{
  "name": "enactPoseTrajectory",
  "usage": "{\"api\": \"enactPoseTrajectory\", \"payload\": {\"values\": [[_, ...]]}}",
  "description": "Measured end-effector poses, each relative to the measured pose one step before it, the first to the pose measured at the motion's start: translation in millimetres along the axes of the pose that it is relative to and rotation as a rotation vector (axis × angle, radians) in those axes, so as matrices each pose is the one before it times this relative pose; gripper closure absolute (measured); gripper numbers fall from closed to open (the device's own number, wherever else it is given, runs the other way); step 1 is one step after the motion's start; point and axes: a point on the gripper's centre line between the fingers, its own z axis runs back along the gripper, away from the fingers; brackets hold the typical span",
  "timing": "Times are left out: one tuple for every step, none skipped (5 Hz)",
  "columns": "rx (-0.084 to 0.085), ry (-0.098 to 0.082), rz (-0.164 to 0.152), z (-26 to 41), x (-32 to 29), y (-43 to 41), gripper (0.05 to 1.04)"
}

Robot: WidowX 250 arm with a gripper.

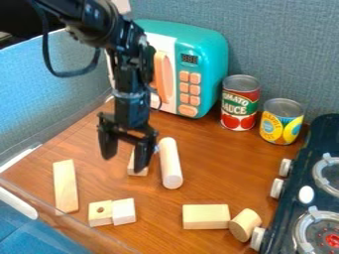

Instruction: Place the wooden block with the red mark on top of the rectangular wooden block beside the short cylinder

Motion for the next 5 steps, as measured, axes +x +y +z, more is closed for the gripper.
{"api": "enactPoseTrajectory", "payload": {"values": [[0.0347,0.0337,0.0073,-21.37,12.15,3.9,0.084],[0.0228,-0.0018,0.0093,-8.29,20.8,-9.64,0.084],[0.0079,-0.0306,0.0626,2.36,19.18,-3.66,0.084],[0.0183,-0.0111,0.0852,5.03,15.26,-4.97,0.084],[-0.0288,-0.0166,-0.0108,1.52,9.5,-4.19,0.146]]}}
